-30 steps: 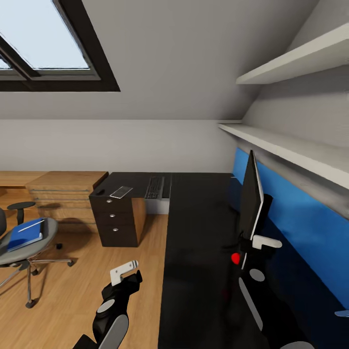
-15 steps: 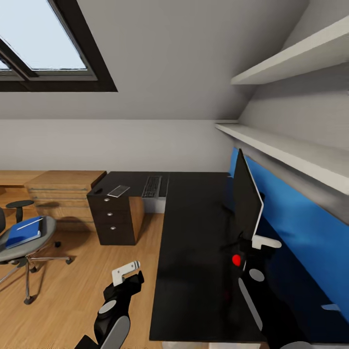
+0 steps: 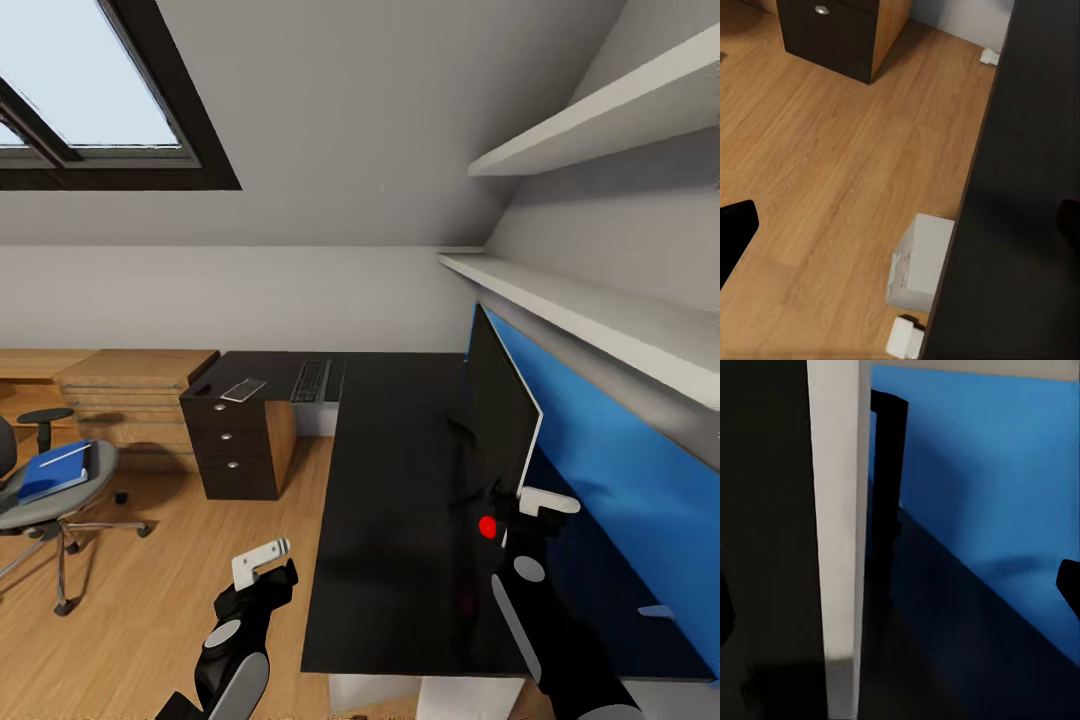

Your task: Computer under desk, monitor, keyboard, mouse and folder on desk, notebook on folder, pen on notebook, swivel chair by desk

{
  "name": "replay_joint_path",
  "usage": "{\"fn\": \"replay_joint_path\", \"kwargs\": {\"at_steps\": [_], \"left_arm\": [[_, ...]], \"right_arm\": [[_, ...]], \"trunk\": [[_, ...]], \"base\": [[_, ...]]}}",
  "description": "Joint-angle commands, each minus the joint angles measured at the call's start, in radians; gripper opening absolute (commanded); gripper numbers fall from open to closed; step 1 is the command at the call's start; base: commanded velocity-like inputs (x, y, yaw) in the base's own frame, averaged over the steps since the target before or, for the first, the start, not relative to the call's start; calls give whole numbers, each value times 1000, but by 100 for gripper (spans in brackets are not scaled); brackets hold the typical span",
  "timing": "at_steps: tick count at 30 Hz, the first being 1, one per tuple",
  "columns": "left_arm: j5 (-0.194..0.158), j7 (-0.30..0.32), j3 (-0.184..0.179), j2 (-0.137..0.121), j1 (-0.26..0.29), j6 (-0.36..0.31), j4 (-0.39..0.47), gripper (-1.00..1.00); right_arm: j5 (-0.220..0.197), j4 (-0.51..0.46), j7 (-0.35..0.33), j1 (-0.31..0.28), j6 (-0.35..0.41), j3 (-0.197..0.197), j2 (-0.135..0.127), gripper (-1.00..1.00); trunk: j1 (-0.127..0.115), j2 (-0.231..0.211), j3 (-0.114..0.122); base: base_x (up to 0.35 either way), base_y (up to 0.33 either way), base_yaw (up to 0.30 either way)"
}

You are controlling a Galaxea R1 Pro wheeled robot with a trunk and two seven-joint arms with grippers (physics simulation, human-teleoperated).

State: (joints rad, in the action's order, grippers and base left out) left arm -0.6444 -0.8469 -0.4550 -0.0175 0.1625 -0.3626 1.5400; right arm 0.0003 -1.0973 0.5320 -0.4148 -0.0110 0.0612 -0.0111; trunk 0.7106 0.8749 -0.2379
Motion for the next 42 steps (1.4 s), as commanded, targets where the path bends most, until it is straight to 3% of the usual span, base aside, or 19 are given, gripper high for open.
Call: {"fn": "replay_joint_path", "kwargs": {"at_steps": [1, 29, 42], "left_arm": [[-4, -8, -2, -1, 1, -4, 2, 100], [-4, -8, -1, -1, 1, -4, 1, 100], [-4, -9, -2, -1, 1, -4, 2, 100]], "right_arm": [[0, 1, 7, -1, -1, 3, -1, 100], [-6, -3, -4, -1, -9, 4, -3, 100], [-6, -3, -4, -1, -9, 3, -3, 100]], "trunk": [[0, 1, -1], [0, 1, -1], [0, 1, -1]], "base": [[-108, -103, 0], [-13, -13, 0], [0, -124, 0]]}}
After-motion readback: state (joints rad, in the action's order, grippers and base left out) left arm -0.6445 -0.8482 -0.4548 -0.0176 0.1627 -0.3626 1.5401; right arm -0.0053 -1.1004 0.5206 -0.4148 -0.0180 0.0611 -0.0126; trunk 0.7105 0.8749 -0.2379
